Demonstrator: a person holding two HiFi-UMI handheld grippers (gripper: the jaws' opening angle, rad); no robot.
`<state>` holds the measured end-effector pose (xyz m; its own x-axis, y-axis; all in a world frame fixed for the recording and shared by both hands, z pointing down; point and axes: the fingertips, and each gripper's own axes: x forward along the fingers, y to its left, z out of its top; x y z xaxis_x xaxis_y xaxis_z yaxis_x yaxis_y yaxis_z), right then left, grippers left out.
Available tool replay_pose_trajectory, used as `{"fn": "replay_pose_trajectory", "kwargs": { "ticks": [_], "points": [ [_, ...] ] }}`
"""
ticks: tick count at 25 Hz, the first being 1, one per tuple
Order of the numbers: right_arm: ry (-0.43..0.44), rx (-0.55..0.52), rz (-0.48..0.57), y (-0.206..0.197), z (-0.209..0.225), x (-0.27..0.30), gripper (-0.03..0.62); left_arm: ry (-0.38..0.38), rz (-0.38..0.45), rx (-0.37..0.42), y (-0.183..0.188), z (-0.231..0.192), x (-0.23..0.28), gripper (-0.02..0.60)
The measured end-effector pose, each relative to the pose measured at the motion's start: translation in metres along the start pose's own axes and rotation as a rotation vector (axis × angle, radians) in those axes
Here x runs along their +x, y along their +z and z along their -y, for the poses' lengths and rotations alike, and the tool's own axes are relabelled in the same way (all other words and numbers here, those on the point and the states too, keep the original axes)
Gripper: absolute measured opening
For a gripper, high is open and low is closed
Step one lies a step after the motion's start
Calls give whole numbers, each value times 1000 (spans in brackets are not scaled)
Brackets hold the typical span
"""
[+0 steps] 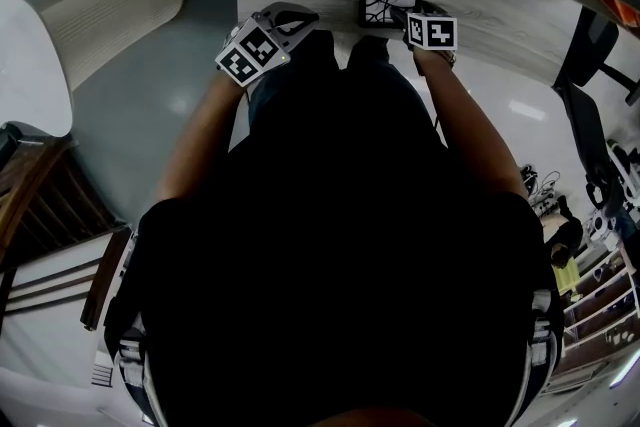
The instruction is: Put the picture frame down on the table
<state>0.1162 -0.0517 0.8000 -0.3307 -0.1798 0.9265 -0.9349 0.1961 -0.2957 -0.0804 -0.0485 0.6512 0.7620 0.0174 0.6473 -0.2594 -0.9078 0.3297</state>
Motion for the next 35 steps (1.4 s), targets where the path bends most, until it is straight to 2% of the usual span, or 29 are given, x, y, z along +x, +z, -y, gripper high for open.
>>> {"fn": "replay_pose_trajectory", "kwargs": {
  "ticks": [20,30,31,33,35],
  "points": [
    [-20,7,3,-3,-4,-2,345,0,3,5,-8,2,-5,17],
    [-46,-44,74,8,-6,-14,342,2,-1,23,-5,7,-7,17],
    [-47,-55,82,9,-6,-16,335,3,-1,26,-5,8,-7,17],
    [-47,-75,100,12,-8,-22,260,5,1,35,-2,9,-7,17],
    [-54,-89,116,14,-7,-30,214,8,4,45,2,10,-7,17]
  ]
}}
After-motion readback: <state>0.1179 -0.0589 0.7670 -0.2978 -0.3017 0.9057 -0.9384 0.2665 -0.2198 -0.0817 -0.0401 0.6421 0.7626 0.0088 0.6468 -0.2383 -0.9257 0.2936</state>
